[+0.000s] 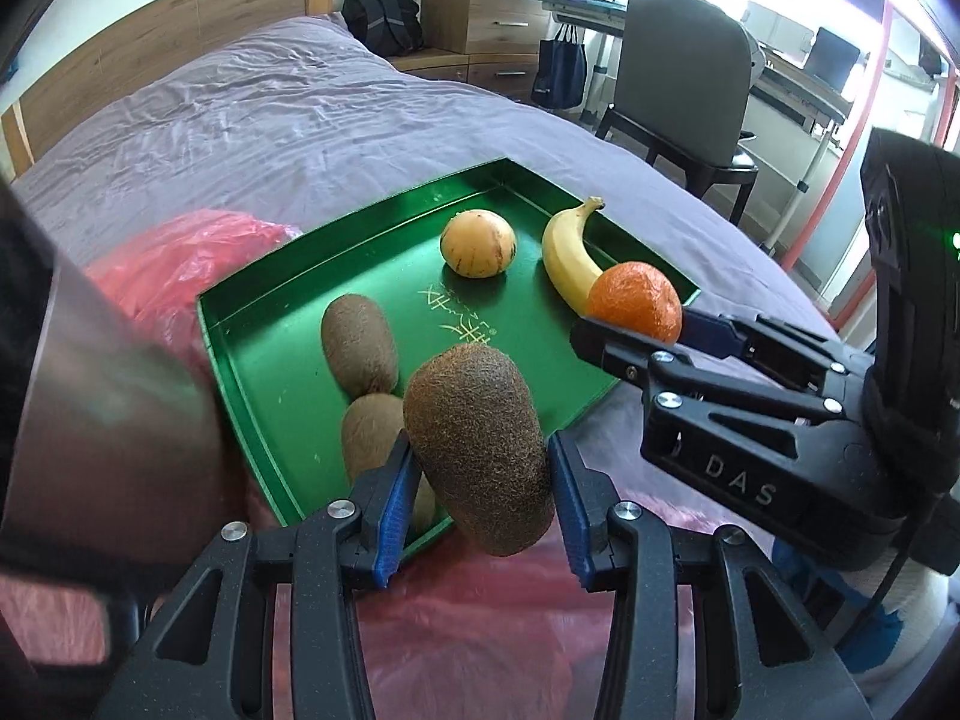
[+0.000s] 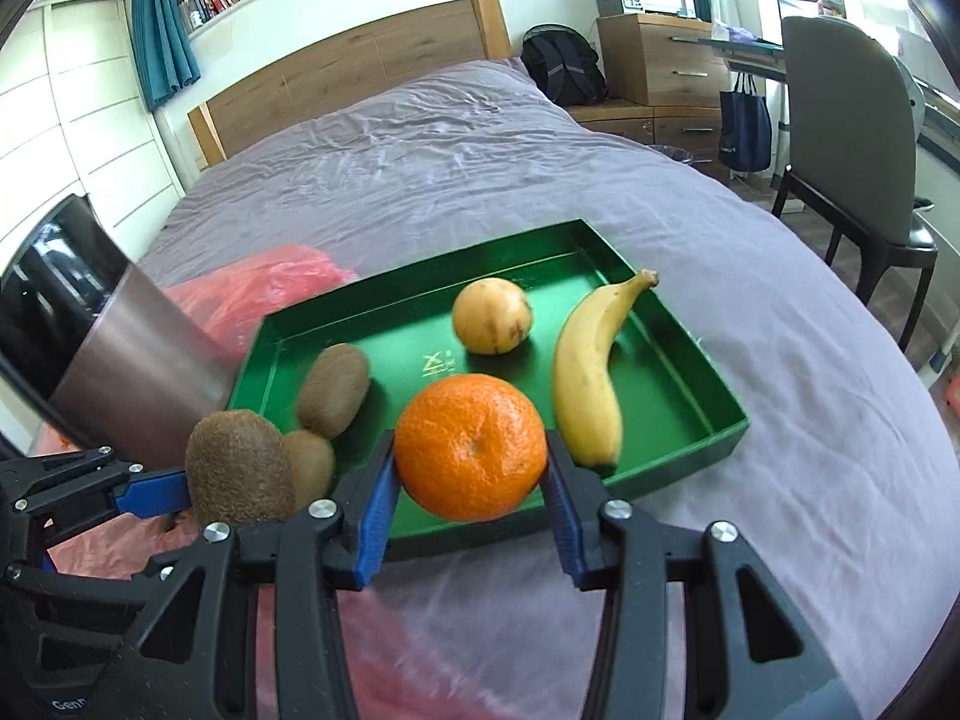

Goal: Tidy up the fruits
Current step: 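Carry the kiwi and mandarin past the kettle to the green tray with both tools, then lower and open both tools to set the kiwi and mandarin in the tray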

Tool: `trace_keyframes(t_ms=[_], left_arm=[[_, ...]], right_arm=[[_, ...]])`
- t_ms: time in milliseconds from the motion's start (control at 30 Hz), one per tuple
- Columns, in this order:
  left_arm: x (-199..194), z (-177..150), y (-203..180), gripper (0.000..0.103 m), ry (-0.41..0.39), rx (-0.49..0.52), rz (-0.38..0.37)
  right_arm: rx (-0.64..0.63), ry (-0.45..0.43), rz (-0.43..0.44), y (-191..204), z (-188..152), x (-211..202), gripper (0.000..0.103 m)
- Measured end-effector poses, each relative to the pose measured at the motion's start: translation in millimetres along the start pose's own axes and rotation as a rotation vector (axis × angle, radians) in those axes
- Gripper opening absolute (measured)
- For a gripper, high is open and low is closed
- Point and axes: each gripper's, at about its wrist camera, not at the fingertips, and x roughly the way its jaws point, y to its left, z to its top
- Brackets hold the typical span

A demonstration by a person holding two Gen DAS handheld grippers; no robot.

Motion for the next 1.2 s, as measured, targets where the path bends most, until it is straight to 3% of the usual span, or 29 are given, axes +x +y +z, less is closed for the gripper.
trace_keyframes(t_ms=[133, 300, 433, 900, 1000, 1100, 1200], left_arm=[[21.4, 4.7, -1.0, 0.038, 0.013, 0.024, 0.009], [38.1, 3.2, -1.1, 0.03, 0.036, 0.051, -0.011], [43.1, -1.7, 3.7, 0.03, 0.041, 0.054, -0.009], [43.9, -4.9, 10.4, 0.031, 0.039, 0.045, -0.006], [41.7, -4.9, 11.0, 0.033, 0.039, 0.045, -0.004], [37.0, -4.6, 9.3, 0.042, 0.035, 0.052, -0.007], [28.6, -4.1, 7.7, 0.046, 0.022, 0.056, 0.001]], right_arm=[[-0.024, 0.026, -0.006, -9.0, 7.4, 21.3, 0.072], [-0.025, 0.057, 0.077, -12.8, 6.8, 44.8, 0.072], [-0.032, 0.077, 0.085, -11.2, 2.4, 59.3, 0.072], [-0.13, 0.095, -0.023, 2.4, -3.5, 66.1, 0.073], [-0.138, 0.098, -0.046, 2.8, -4.1, 63.7, 0.073], [-0.134, 0.099, -0.053, 3.4, -4.2, 60.3, 0.075], [-0.124, 0.094, -0.064, 3.9, -4.2, 53.7, 0.086]])
